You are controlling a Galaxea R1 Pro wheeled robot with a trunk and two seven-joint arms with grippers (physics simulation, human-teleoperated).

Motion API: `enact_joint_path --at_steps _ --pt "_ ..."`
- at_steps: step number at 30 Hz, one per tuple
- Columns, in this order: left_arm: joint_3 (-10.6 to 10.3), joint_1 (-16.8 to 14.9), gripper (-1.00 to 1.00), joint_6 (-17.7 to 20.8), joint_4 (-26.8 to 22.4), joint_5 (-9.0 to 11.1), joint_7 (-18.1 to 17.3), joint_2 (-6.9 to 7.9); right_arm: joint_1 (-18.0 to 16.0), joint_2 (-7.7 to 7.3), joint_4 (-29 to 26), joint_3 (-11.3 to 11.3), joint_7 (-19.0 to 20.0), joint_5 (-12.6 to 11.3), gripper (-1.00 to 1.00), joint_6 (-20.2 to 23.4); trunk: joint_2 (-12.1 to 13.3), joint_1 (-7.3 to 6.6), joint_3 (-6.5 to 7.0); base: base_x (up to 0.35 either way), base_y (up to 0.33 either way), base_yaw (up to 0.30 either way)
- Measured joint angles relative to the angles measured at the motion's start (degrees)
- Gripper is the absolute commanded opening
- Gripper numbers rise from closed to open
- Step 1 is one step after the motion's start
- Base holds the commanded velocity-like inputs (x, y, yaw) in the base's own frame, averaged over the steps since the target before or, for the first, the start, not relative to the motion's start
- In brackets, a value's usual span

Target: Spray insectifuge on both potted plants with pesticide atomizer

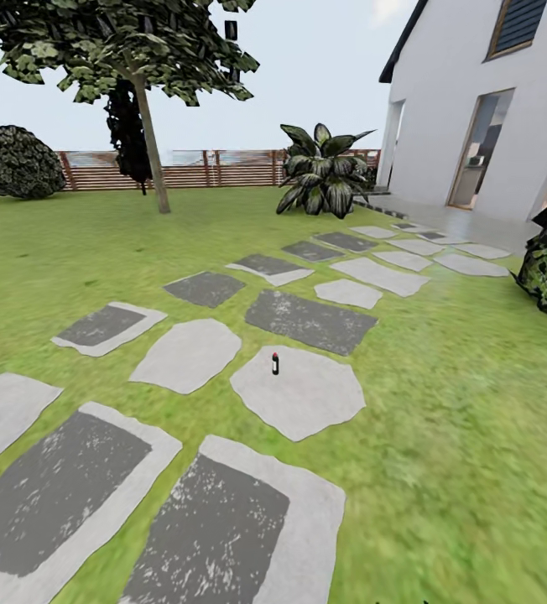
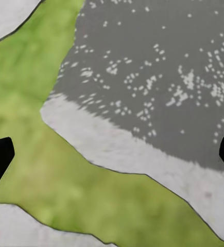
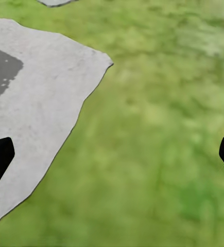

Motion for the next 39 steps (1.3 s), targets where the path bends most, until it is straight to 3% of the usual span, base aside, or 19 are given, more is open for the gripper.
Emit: enact_joint_path --at_steps 39 --pt "0.0 0.0 1.00 0.0 0.0 0.0 0.0 0.00 0.0 -0.02 1.1 0.0 0.1 -0.1 1.00 0.0 0.0 0.00 -0.01 0.338 0.000 0.000"
